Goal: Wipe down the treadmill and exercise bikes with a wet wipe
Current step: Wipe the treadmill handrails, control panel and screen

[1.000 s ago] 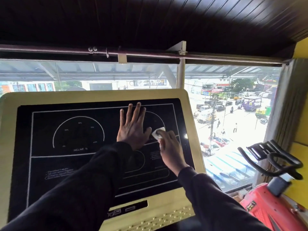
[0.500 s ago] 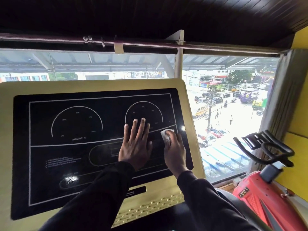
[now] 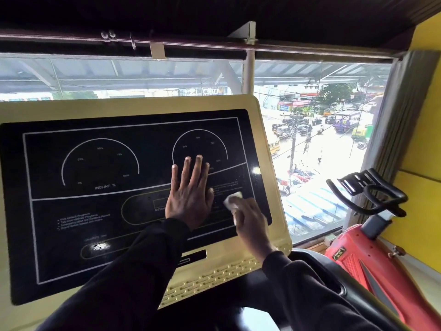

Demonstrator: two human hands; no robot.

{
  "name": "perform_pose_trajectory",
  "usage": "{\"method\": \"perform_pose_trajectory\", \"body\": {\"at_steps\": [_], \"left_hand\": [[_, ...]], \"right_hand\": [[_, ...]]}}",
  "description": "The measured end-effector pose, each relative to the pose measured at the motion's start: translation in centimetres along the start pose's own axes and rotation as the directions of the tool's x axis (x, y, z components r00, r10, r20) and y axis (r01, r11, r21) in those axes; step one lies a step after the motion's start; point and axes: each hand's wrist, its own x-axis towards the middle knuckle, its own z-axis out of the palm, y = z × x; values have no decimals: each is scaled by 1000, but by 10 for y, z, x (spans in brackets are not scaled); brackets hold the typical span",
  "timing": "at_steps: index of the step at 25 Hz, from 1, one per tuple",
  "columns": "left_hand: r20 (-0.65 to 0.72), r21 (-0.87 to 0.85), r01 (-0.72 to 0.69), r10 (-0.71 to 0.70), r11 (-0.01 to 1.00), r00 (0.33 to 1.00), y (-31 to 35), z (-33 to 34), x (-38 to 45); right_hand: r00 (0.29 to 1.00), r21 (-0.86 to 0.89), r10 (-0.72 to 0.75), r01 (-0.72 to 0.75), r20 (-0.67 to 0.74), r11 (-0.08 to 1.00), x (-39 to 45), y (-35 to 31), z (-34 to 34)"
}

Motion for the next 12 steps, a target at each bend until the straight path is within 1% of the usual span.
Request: {"method": "perform_pose_trajectory", "body": {"at_steps": [2,3,4,6,7,8,9,10,11,12], "left_hand": [[5,-2,10,-10,1000,1000,1,1,-1],[10,-5,11,-11,1000,1000,1,1,-1],[19,-12,10,-10,1000,1000,1,1,-1],[33,-58,3,-2,998,999,-1,-4,0],[25,-99,0,2,995,1000,-1,-7,-1],[16,-147,-4,6,989,1000,-2,-9,-3],[9,-187,-10,12,982,1000,-1,-10,-6],[7,-205,-26,28,978,1000,3,-10,-14],[11,-194,-50,53,980,999,8,-7,-23],[24,-160,-80,84,984,996,14,-4,-34]], "right_hand": [[969,24,212,-211,-123,977,3,4,-3],[959,26,255,-253,-122,967,2,0,0],[972,18,220,-219,-82,975,-3,-5,4],[998,-3,40,-40,45,999,-20,-12,8],[996,0,-12,12,88,1000,-26,-8,5],[997,5,11,-11,82,1000,-27,-3,2],[994,15,106,-106,21,994,-27,1,0],[976,27,212,-211,-46,977,-29,0,-1],[962,36,262,-260,-77,965,-33,-2,0],[972,48,228,-225,-60,973,-40,-7,3]]}}
